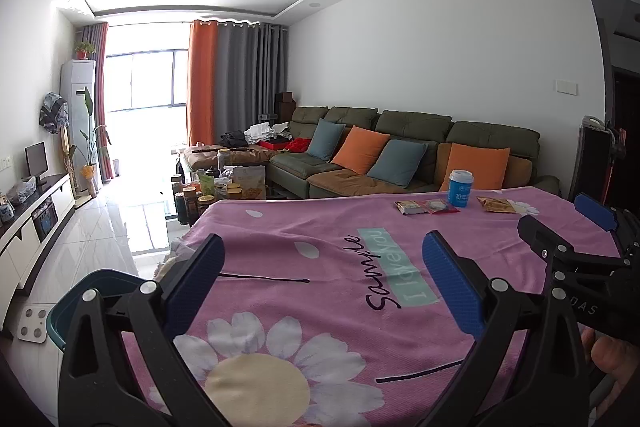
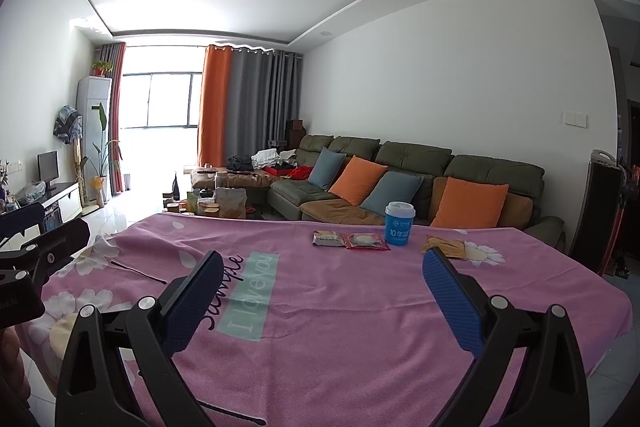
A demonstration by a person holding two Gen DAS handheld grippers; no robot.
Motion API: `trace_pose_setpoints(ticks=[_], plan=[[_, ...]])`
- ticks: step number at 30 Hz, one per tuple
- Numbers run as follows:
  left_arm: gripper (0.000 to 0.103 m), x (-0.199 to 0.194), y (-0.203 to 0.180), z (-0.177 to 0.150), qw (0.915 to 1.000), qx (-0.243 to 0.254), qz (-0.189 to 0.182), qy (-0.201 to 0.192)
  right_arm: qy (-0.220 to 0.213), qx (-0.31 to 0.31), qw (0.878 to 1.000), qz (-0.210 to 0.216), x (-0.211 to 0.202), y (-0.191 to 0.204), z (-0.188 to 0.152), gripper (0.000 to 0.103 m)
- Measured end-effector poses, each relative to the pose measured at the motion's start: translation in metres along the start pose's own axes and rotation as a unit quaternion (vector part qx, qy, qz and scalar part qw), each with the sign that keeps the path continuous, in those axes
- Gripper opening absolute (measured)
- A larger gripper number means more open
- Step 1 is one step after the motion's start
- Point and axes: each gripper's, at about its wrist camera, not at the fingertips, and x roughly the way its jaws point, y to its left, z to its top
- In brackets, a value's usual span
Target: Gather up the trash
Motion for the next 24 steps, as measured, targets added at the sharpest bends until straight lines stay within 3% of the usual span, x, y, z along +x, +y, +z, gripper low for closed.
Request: trace_pose_setpoints(ticks=[24], plan=[[0.097,0.0018,-0.0023,0.0003,1.0,-0.002,-0.002,-0.002,0.009,0.003,1.0,-0.016,0.0024,-0.0042,0.0007,0.096]])
